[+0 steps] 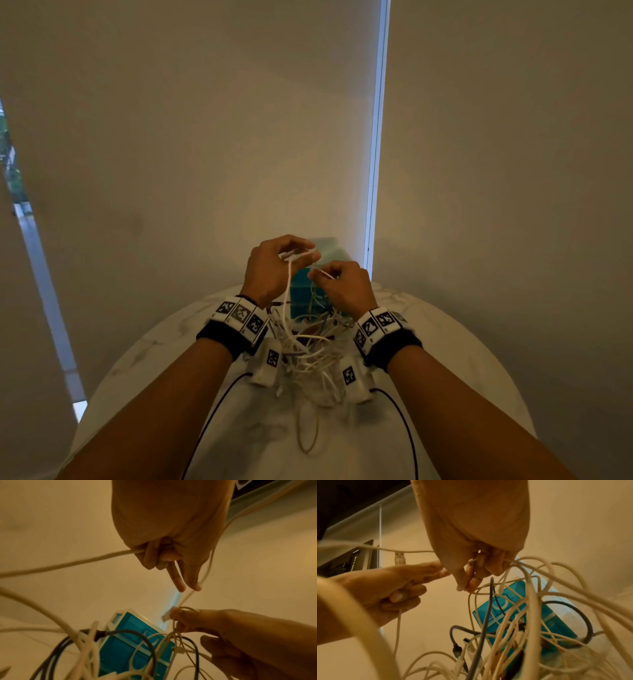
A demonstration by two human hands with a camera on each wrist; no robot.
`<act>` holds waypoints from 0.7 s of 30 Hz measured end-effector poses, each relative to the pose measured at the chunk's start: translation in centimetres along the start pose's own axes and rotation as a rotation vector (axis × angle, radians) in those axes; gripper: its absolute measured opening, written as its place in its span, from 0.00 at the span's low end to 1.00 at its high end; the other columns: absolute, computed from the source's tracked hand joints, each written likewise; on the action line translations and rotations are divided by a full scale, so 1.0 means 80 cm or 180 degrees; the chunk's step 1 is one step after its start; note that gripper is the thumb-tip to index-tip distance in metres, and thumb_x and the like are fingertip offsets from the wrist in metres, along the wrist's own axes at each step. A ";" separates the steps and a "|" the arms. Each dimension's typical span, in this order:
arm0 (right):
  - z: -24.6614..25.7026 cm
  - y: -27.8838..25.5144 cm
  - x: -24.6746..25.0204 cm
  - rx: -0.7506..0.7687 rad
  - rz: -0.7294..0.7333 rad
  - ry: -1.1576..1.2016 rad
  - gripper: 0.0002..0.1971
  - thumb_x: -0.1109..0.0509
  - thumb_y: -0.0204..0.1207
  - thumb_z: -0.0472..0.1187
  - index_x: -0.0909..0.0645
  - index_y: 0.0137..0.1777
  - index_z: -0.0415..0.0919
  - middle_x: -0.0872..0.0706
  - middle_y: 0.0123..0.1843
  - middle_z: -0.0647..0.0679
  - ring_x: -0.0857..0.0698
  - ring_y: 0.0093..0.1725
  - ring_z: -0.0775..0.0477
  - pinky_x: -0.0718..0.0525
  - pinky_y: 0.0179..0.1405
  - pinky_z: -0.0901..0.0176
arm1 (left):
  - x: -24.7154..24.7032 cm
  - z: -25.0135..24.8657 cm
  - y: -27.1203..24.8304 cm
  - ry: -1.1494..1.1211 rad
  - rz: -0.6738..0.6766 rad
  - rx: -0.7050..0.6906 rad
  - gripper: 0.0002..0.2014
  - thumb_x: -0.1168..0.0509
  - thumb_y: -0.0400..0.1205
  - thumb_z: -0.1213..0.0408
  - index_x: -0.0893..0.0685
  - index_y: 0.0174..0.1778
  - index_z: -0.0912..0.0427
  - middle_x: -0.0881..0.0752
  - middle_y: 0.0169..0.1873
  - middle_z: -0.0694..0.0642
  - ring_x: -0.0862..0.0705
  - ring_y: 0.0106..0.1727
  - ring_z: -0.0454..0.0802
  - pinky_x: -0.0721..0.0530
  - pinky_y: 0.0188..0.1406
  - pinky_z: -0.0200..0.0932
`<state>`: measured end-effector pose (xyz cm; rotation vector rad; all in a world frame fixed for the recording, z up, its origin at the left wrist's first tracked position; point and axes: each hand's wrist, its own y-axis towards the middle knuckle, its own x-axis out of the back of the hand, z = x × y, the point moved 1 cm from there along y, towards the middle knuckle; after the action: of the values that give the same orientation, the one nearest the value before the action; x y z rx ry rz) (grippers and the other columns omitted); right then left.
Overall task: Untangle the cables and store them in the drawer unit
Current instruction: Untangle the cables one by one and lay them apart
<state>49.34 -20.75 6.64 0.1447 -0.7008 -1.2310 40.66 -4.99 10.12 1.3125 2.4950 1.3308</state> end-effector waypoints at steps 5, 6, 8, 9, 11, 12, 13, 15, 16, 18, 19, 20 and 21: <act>-0.005 0.004 0.013 -0.0304 -0.0042 0.0709 0.10 0.21 0.81 0.50 0.06 0.48 0.44 0.04 0.43 0.50 0.06 0.47 0.51 0.11 0.43 0.60 | -0.010 0.044 -0.011 0.0744 0.0622 0.0450 0.13 0.16 0.71 0.40 0.04 0.44 0.41 0.06 0.39 0.39 0.09 0.46 0.37 0.07 0.53 0.52; -0.005 0.005 0.015 -0.0289 0.0040 0.0827 0.11 0.23 0.83 0.49 0.06 0.49 0.41 0.04 0.43 0.50 0.07 0.47 0.53 0.12 0.42 0.64 | -0.017 0.049 -0.015 0.0844 0.0749 0.0531 0.13 0.18 0.71 0.38 0.03 0.43 0.40 0.06 0.38 0.39 0.09 0.44 0.38 0.07 0.52 0.55; 0.000 0.006 0.019 -0.0375 0.0119 0.1096 0.14 0.25 0.86 0.47 0.06 0.49 0.37 0.04 0.44 0.50 0.08 0.42 0.55 0.16 0.34 0.69 | -0.031 0.058 -0.020 0.0977 0.0825 0.0584 0.17 0.22 0.69 0.33 0.03 0.44 0.39 0.06 0.38 0.39 0.09 0.43 0.39 0.07 0.52 0.56; 0.000 0.007 0.020 -0.0486 0.0110 0.1264 0.14 0.25 0.86 0.46 0.06 0.47 0.36 0.03 0.45 0.49 0.09 0.40 0.54 0.17 0.31 0.68 | -0.039 0.060 -0.022 0.1002 0.0836 0.0579 0.17 0.23 0.69 0.32 0.03 0.45 0.38 0.06 0.38 0.39 0.09 0.43 0.39 0.08 0.52 0.56; 0.000 0.010 0.023 -0.0763 0.0189 0.1591 0.13 0.24 0.85 0.45 0.07 0.43 0.38 0.03 0.47 0.46 0.11 0.37 0.49 0.17 0.32 0.60 | -0.050 0.060 -0.027 0.0989 0.0871 0.0572 0.14 0.22 0.72 0.35 0.03 0.45 0.38 0.06 0.39 0.38 0.09 0.44 0.38 0.08 0.52 0.55; 0.000 0.011 0.025 -0.0896 0.0281 0.1808 0.12 0.24 0.85 0.45 0.07 0.43 0.39 0.04 0.48 0.44 0.13 0.36 0.46 0.18 0.34 0.57 | -0.053 0.059 -0.029 0.0992 0.0879 0.0587 0.12 0.22 0.73 0.36 0.03 0.44 0.38 0.06 0.40 0.38 0.09 0.44 0.39 0.08 0.52 0.55; 0.001 0.012 0.028 -0.0998 0.0394 0.2142 0.10 0.25 0.85 0.43 0.08 0.45 0.39 0.04 0.48 0.44 0.17 0.32 0.46 0.19 0.31 0.59 | -0.054 0.059 -0.030 0.1012 0.0878 0.0628 0.11 0.22 0.74 0.38 0.03 0.44 0.38 0.06 0.40 0.39 0.09 0.44 0.40 0.08 0.52 0.56; 0.005 0.011 0.039 -0.1087 0.0562 0.2968 0.07 0.28 0.87 0.40 0.11 0.51 0.40 0.07 0.47 0.47 0.29 0.22 0.56 0.30 0.19 0.68 | -0.056 0.059 -0.032 0.1011 0.0843 0.0743 0.09 0.20 0.75 0.41 0.03 0.43 0.39 0.05 0.39 0.42 0.09 0.43 0.42 0.08 0.50 0.56; 0.006 0.012 0.047 -0.1091 0.0621 0.3322 0.06 0.30 0.88 0.40 0.12 0.54 0.40 0.08 0.47 0.49 0.34 0.21 0.58 0.35 0.17 0.69 | -0.056 0.057 -0.031 0.0977 0.0820 0.0780 0.07 0.19 0.75 0.42 0.03 0.42 0.39 0.05 0.38 0.42 0.09 0.42 0.43 0.08 0.49 0.56; 0.006 0.010 0.057 -0.1023 0.0768 0.3781 0.07 0.31 0.89 0.41 0.14 0.61 0.41 0.10 0.46 0.50 0.36 0.23 0.58 0.40 0.18 0.68 | -0.058 0.053 -0.031 0.0909 0.0830 0.0814 0.06 0.18 0.74 0.42 0.03 0.41 0.37 0.06 0.37 0.41 0.09 0.42 0.42 0.07 0.50 0.56; 0.002 0.010 0.059 -0.1001 0.0816 0.3903 0.09 0.32 0.89 0.41 0.15 0.64 0.41 0.11 0.46 0.50 0.36 0.24 0.58 0.40 0.19 0.68 | -0.059 0.050 -0.030 0.0897 0.0843 0.0815 0.08 0.18 0.73 0.41 0.03 0.41 0.37 0.06 0.37 0.40 0.09 0.42 0.41 0.07 0.50 0.55; 0.000 0.010 0.062 -0.0982 0.0849 0.3956 0.10 0.32 0.90 0.42 0.16 0.65 0.41 0.12 0.46 0.51 0.35 0.24 0.58 0.40 0.20 0.68 | -0.061 0.047 -0.029 0.0873 0.0831 0.0807 0.10 0.18 0.73 0.39 0.03 0.43 0.39 0.06 0.38 0.41 0.09 0.43 0.41 0.07 0.51 0.54; -0.001 0.010 0.063 -0.0975 0.0852 0.3934 0.10 0.33 0.90 0.42 0.16 0.66 0.41 0.13 0.46 0.51 0.35 0.24 0.58 0.40 0.20 0.68 | -0.062 0.044 -0.028 0.0772 0.0779 0.0772 0.13 0.19 0.73 0.37 0.03 0.46 0.40 0.05 0.40 0.41 0.08 0.44 0.40 0.07 0.52 0.52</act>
<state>50.82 -25.05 9.03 0.4810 0.5272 -0.7594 43.70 -6.65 4.65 1.6435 2.8086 1.3365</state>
